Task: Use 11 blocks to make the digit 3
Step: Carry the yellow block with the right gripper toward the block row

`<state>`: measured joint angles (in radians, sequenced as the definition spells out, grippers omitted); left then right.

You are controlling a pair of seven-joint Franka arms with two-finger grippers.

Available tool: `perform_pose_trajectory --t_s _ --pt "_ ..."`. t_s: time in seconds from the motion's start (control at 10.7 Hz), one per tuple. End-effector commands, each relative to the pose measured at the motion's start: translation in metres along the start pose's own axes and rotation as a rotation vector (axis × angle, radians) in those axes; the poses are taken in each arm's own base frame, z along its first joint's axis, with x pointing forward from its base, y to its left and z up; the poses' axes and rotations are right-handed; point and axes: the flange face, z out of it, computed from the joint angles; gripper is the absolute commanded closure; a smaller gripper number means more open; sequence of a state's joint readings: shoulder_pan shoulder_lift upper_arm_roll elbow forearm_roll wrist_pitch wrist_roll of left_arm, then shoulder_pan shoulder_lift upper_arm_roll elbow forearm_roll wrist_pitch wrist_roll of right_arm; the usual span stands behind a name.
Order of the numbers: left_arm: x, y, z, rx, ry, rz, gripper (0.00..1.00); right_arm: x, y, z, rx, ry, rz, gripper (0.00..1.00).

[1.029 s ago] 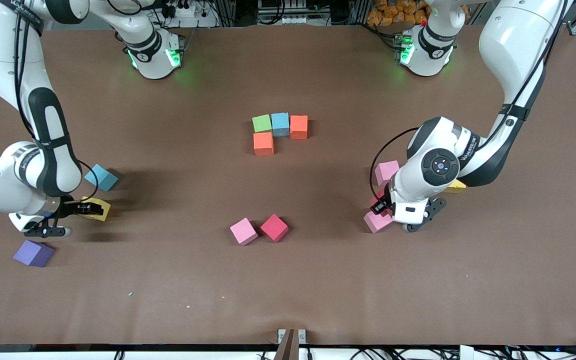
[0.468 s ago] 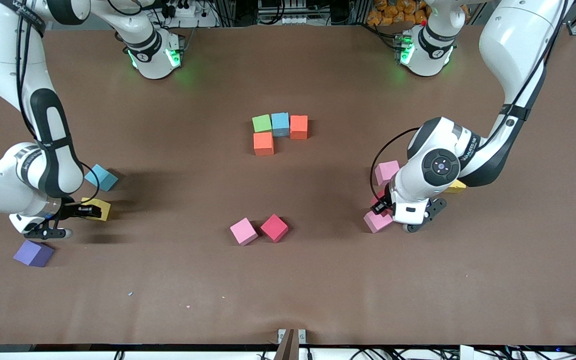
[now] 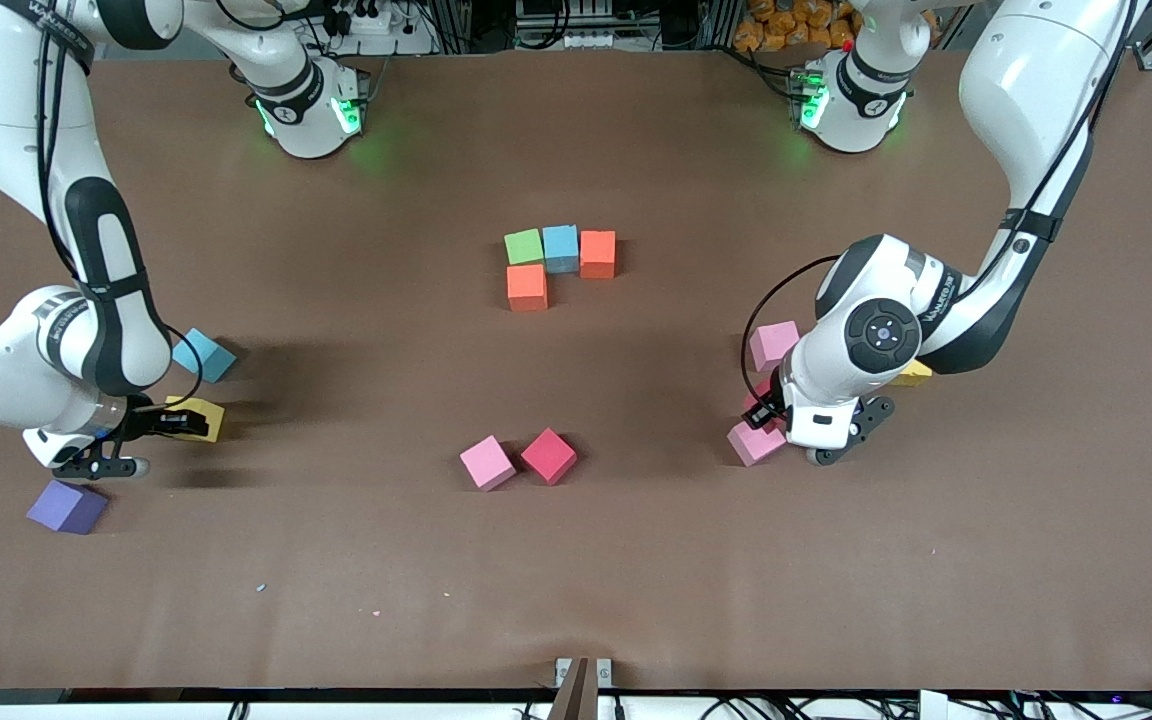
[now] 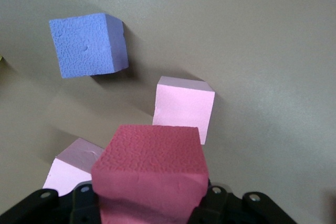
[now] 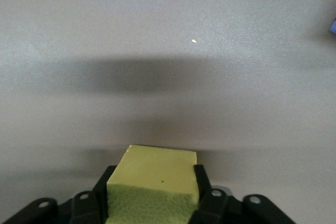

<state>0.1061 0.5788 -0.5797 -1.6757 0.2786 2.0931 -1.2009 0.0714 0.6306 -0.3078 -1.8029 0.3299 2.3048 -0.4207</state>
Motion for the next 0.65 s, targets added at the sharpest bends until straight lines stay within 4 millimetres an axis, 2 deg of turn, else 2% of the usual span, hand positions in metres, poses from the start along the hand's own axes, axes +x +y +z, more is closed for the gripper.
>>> perform_pose_trajectory --t_s 0.0,0.19,0.28,0.56 --pt "-0.0001 -0.0023 -0.0023 0.002 -0.021 0.018 1.00 0.0014 -0.0046 0.0033 0.004 -0.005 0.004 0.00" --pt "0.0014 -0.0040 -0.0019 0.007 -0.023 0.021 1.00 -0.0011 -0.0033 0.0068 0.005 -0.014 0.005 0.02" --pt "0.0012 -0.0041 -0.0023 0.008 -0.022 0.023 1.00 -0.0024 -0.0031 0.0085 0.006 -0.017 -0.011 0.13" --pt "0.0079 -0.0102 -0.0025 0.025 -0.029 0.026 1.00 -0.0018 -0.0031 0.0077 0.006 -0.013 -0.017 0.57"
